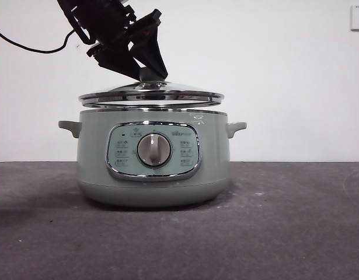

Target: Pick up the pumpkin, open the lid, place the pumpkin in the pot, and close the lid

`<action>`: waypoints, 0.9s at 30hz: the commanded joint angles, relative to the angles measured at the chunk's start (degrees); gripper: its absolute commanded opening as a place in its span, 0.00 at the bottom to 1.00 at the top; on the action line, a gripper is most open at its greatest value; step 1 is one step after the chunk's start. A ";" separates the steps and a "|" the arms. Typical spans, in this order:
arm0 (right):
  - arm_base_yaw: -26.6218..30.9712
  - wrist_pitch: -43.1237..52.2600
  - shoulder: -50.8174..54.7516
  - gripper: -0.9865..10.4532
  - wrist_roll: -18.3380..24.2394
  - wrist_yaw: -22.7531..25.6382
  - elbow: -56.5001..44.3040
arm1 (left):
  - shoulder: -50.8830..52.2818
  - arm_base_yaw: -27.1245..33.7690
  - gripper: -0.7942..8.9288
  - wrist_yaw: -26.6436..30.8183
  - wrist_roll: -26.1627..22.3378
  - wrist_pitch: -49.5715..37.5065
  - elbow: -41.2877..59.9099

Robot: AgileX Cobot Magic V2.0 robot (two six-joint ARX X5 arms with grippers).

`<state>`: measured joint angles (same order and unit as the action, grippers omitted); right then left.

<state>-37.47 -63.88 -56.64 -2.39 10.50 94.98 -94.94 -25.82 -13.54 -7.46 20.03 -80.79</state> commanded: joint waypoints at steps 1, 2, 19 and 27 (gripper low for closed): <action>-0.11 0.17 0.04 0.58 -0.55 -0.02 -0.07 | -0.02 -0.15 0.07 -0.39 -0.37 -2.84 -1.05; -0.11 0.17 0.04 0.58 -0.55 0.00 -0.07 | -0.20 -0.15 0.07 -0.42 -0.37 -2.84 -1.05; -0.11 0.24 0.02 0.58 -0.50 0.09 -0.07 | -0.57 -0.90 0.07 0.02 -1.42 -0.39 -1.05; -0.11 0.22 0.02 0.58 -0.52 0.04 -0.07 | -0.90 -0.87 0.07 -0.02 -1.64 -0.31 -1.03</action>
<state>-37.47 -63.88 -56.66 -2.39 10.52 94.98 -95.79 -26.65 -13.02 -8.43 21.80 -80.79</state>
